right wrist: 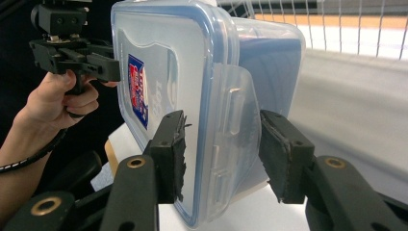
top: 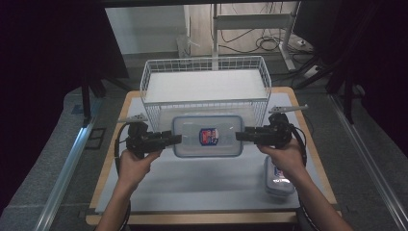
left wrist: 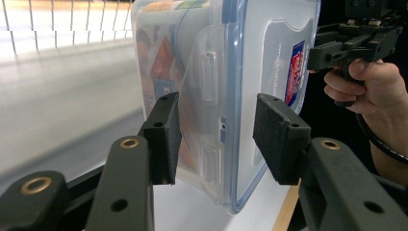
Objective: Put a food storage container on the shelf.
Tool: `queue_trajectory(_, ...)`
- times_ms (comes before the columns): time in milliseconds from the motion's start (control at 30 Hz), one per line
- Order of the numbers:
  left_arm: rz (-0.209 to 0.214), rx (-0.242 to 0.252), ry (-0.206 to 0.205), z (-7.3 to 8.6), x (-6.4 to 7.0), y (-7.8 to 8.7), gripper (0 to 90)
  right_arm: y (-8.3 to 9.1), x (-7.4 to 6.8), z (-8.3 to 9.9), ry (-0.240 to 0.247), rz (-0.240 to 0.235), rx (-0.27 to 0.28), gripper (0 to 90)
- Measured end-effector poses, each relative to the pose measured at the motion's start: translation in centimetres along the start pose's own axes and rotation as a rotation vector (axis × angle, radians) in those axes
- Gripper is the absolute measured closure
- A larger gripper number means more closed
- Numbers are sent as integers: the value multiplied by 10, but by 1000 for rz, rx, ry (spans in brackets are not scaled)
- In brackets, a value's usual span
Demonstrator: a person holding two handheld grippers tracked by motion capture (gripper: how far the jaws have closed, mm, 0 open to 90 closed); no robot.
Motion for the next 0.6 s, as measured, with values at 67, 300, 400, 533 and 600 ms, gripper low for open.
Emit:
queue_trajectory(67, -1, 2, -6, -7, 0, 0, 537, -1, 0, -8, 6, -1, 9, 535)
queue_trajectory(300, -4, 15, -15, -33, -3, -3, 537, -7, 2, -33, 11, -4, 25, 535)
queue_trajectory(400, -8, 26, -20, -44, -5, -3, 537, -11, 3, -44, 19, -5, 33, 534)
queue_trajectory(533, -12, 39, -20, -57, -8, -4, 537, -15, 4, -58, 22, -5, 41, 533)
queue_trajectory(600, -14, 47, -20, -64, -9, -5, 537, -17, 4, -65, 25, -5, 43, 533)
Point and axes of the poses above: each handheld gripper's, and its own axes: y roughly backward along the jaws, z roughly out of its underside, x roughly to its right, the point moved 5 cm from there along -y, roughly forward along the jaws, and after that the axes turned 14 degrees about x, right-handed, at the moved point
